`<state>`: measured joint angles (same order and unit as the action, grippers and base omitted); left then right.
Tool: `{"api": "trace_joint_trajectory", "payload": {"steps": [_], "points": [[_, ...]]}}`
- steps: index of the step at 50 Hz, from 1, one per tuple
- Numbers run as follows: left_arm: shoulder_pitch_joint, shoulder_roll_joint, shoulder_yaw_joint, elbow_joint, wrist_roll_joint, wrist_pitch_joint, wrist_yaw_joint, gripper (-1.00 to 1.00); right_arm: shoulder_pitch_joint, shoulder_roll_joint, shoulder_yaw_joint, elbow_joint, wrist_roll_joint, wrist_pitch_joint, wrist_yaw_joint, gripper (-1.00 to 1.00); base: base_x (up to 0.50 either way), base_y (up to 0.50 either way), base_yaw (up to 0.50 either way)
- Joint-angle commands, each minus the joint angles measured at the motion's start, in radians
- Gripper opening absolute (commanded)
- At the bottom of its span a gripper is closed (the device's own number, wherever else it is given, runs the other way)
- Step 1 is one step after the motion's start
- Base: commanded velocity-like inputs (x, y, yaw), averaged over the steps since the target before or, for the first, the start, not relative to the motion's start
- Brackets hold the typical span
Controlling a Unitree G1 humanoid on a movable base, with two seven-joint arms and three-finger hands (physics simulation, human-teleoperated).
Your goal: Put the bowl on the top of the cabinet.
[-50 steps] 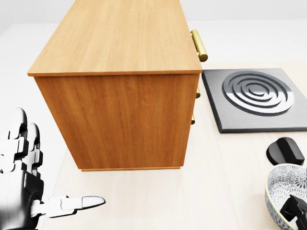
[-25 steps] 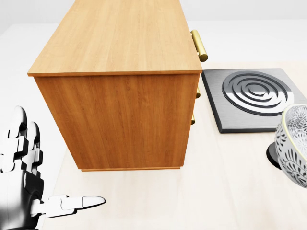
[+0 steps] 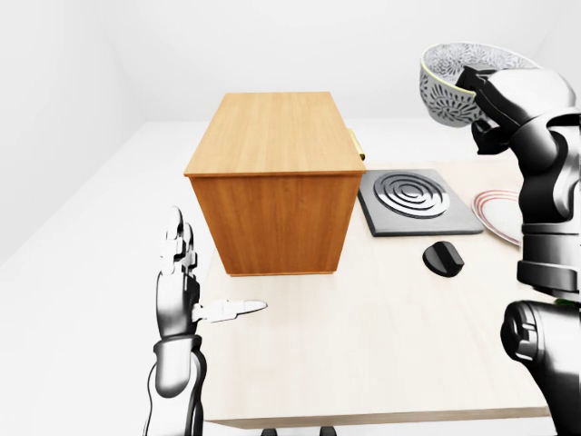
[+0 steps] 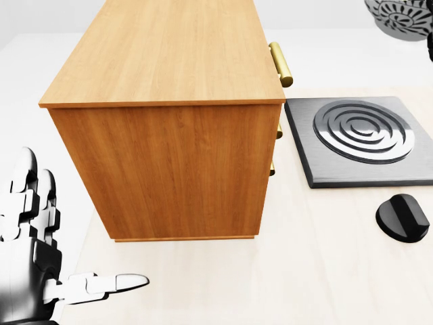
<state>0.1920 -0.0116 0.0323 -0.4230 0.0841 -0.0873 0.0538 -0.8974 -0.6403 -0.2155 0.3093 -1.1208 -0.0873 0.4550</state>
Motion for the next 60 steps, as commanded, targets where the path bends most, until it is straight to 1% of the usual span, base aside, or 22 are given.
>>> {"api": "trace_joint_trajectory", "payload": {"steps": [1, 2, 4, 5, 7, 8, 10, 12, 14, 19, 23, 26, 28, 34, 49, 55, 60], "points": [[-0.002, 0.001, -0.002, 0.002, -0.001, 0.0, -0.001, 1.0, -0.578, -0.068, 0.196, 0.956, -0.139, 0.0, -0.304, -1.0, 0.0, 0.0, 0.0], [-0.002, 0.001, -0.003, 0.001, -0.002, 0.0, -0.001, 1.0, -0.601, -0.066, 0.204, 0.97, -0.155, 0.0, -0.32, -1.0, 0.0, 0.0, 0.0], [-0.002, 0.001, -0.003, 0.013, -0.001, 0.0, -0.001, 1.0, -0.628, -0.056, 0.194, 0.985, -0.154, 0.0, -0.312, -1.0, 0.0, 0.0, 0.0], [-0.002, 0.001, -0.003, 0.016, -0.002, 0.0, -0.002, 1.0, -0.658, -0.054, 0.219, 0.995, -0.19, 0.0, -0.334, -1.0, 0.0, 0.0, 0.0], [0.001, 0.002, -0.004, -0.002, -0.003, 0.0, -0.004, 1.0, -0.687, -0.038, 0.196, 1.008, -0.18, 0.0, -0.332, -1.0, 0.0, 0.0, 0.0], [0.002, 0.002, -0.005, -0.007, -0.004, 0.0, -0.005, 1.0, -0.711, -0.034, 0.219, 1.015, -0.213, 0.0, -0.348, -1.0, 0.0, 0.0, 0.0], [0.001, 0.002, -0.006, 0.0, -0.004, 0.0, -0.006, 1.0, -0.729, -0.015, 0.188, 1.022, -0.193, 0.0, -0.332, -1.0, 0.0, 0.0, 0.0], [0.001, 0.002, -0.005, -0.006, -0.006, 0.0, -0.007, 1.0, -0.746, -0.008, 0.214, 1.027, -0.235, 0.0, -0.348, -1.0, 0.0, 0.0, 0.0], [0.0, 0.003, -0.005, 0.01, -0.008, 0.0, -0.008, 1.0, -0.768, 0.013, 0.203, 1.032, -0.239, 0.0, -0.344, -1.0, 0.0, 0.0, 0.0], [0.0, 0.004, -0.004, 0.001, -0.011, 0.0, -0.013, 1.0, -0.803, 0.055, 0.209, 1.037, -0.276, 0.0, -0.365, -1.0, 0.0, 0.0, 0.0], [0.001, 0.003, -0.004, 0.005, -0.011, 0.0, -0.014, 1.0, -0.824, 0.097, 0.194, 1.038, -0.269, 0.0, -0.368, -1.0, 0.0, 0.0, 0.0], [0.004, 0.003, -0.004, 0.001, -0.014, 0.0, -0.015, 1.0, -0.838, 0.15, 0.196, 1.038, -0.263, 0.0, -0.372, -1.0, 0.0, 0.0, 0.0], [0.005, 0.002, -0.004, -0.004, -0.014, 0.0, -0.016, 1.0, -0.848, 0.172, 0.198, 1.037, -0.259, 0.0, -0.385, -1.0, 0.0, 0.0, 0.0], [0.005, 0.002, -0.004, 0.003, -0.015, 0.0, -0.017, 1.0, -0.891, 0.253, 0.198, 1.033, -0.223, 0.0, -0.37, -1.0, 0.0, 0.0, 0.0], [-0.005, 0.003, 0.003, 0.016, -0.02, 0.0, -0.017, 1.0, -0.975, 0.389, 0.227, 1.023, -0.192, 0.0, -0.342, -1.0, 0.0, 0.0, 0.0], [-0.007, 0.003, 0.007, 0.012, -0.022, 0.0, -0.016, 1.0, -0.98, 0.452, 0.235, 1.012, -0.166, 0.0, -0.351, -1.0, 0.0, 0.0, 0.0], [-0.01, 0.003, 0.009, 0.005, -0.024, 0.0, -0.017, 1.0, -0.976, 0.481, 0.237, 1.007, -0.135, 0.0, -0.353, -1.0, 0.0, 0.0, 0.0]]}}
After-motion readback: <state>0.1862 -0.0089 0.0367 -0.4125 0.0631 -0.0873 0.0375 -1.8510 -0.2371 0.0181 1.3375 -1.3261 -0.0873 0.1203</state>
